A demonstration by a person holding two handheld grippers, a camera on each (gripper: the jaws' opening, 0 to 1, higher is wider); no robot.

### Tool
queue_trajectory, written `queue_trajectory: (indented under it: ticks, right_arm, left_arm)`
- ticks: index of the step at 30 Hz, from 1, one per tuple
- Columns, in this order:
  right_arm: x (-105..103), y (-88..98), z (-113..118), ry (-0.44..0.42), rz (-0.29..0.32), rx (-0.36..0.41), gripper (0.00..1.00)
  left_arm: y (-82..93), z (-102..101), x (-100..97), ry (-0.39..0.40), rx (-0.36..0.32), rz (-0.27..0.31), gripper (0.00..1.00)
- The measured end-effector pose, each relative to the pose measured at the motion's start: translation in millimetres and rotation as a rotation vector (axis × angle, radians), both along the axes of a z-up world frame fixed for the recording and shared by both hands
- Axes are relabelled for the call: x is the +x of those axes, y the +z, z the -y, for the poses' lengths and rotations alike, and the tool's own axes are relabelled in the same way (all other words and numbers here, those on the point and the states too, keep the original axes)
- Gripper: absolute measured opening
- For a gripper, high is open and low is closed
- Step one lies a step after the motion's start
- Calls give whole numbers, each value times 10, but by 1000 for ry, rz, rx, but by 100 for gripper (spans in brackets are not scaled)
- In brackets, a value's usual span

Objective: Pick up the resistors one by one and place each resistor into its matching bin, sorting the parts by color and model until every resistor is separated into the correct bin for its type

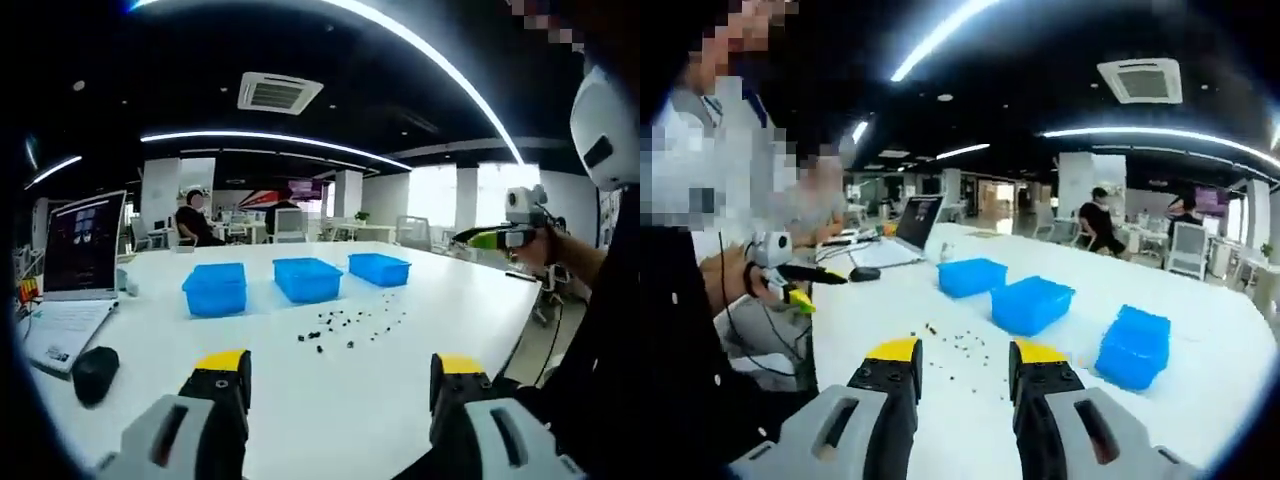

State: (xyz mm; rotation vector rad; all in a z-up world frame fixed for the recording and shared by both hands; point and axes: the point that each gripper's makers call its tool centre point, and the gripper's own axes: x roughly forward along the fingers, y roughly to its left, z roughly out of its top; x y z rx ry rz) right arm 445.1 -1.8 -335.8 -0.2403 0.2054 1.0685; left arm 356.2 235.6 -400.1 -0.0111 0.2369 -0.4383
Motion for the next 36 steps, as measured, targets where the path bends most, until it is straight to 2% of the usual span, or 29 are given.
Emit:
queue_trajectory:
  ticks: [3,7,8,9,10,11,13,16,22,29,36]
  right_arm:
    - [26,-98,-268,108,-1,-83,36]
    - [32,-290,-636,270,-4,-244,36]
    - [30,-316,-685,297,5,-268,36]
    - [38,-384,-768,347,22,-328,35]
    - [42,-393,-787,356,29,-338,35]
    - [57,-447,-895,408,41,-382,34]
    - [31,-513,-1013,462,6,-415,34]
    - [87,-634,-1147,526,0,-489,33]
    - [111,-930,-1409,614,5,-601,29]
    - [145,-1272,-1510,685,-39,-732,25]
    - [217,-1406,-1580,722,-38,-805,21]
  left_arm:
    - [-14,14,-3,2,2,-6,73]
    - [-8,37,-24,-1,4,-8,74]
    - [-1,38,-38,-2,2,-7,74]
    - [2,35,-50,-2,1,-6,74]
    - [1,33,-52,-2,1,-7,74]
    - [-7,14,-61,4,5,-12,74]
    - [-17,-18,-76,13,11,-17,74]
    - [-25,-46,-93,21,16,-24,74]
    - [-29,-47,-118,29,22,-27,74]
    - [-27,-24,-147,30,31,-27,74]
    - [-35,-1,-171,25,36,-30,74]
